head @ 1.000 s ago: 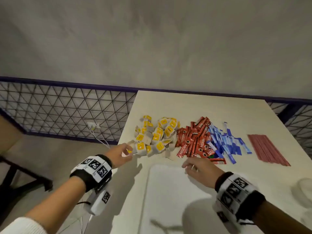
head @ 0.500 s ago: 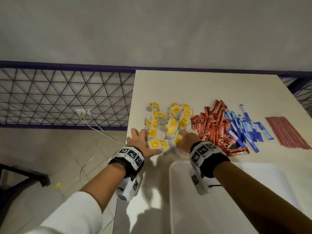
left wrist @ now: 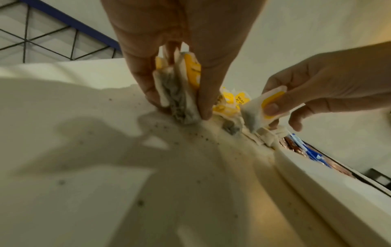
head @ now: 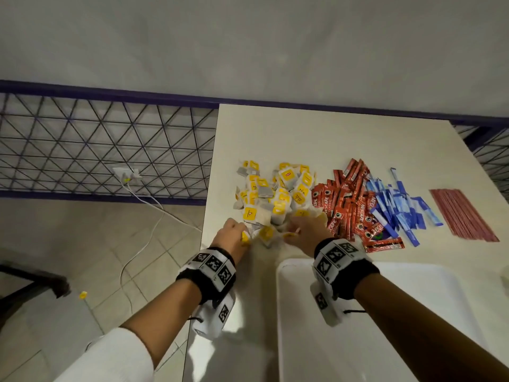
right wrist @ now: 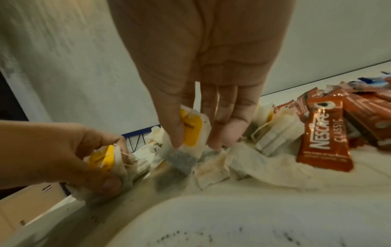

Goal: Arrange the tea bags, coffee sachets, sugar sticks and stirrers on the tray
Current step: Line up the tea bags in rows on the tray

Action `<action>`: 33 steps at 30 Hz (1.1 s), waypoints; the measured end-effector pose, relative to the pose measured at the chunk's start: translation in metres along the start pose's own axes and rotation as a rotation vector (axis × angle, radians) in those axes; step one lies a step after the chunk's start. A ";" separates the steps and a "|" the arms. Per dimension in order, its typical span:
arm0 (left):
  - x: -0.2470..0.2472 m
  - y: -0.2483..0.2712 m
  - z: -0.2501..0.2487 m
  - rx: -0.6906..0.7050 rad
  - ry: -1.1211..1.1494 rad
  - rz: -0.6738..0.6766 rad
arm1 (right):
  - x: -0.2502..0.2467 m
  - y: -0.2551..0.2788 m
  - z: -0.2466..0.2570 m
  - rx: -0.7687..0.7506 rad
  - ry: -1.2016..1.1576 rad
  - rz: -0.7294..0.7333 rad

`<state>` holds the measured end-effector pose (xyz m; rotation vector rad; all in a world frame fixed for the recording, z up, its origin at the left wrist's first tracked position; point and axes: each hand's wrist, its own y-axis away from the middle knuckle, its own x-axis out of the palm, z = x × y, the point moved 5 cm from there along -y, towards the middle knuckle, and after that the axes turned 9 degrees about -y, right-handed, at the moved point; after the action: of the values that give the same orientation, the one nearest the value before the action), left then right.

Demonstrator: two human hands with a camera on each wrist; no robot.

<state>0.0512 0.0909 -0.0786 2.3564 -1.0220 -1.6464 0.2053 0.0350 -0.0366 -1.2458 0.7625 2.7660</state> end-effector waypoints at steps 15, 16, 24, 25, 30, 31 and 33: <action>-0.010 0.046 0.019 -0.189 1.301 0.249 | 0.013 0.050 -0.009 0.015 -0.214 0.207; -0.006 0.048 0.016 -0.184 1.277 0.269 | 0.017 0.052 -0.013 0.030 -0.182 0.242; 0.013 0.058 0.014 -0.241 1.163 0.221 | 0.028 0.042 -0.023 0.039 -0.051 0.189; 0.013 0.059 0.015 -0.249 1.173 0.211 | 0.028 0.040 -0.023 0.030 -0.038 0.157; 0.015 0.066 0.017 -0.299 1.198 0.167 | 0.028 0.032 -0.032 0.045 -0.122 0.064; 0.015 0.067 0.016 -0.301 1.201 0.161 | 0.028 0.031 -0.034 0.041 -0.138 0.058; 0.017 0.068 0.017 -0.308 1.202 0.155 | 0.028 0.028 -0.036 0.033 -0.177 0.056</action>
<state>0.0080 0.0337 -0.0695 2.2984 -0.5735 -0.1222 0.2061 -0.0103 -0.0651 -0.9718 0.8350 2.8458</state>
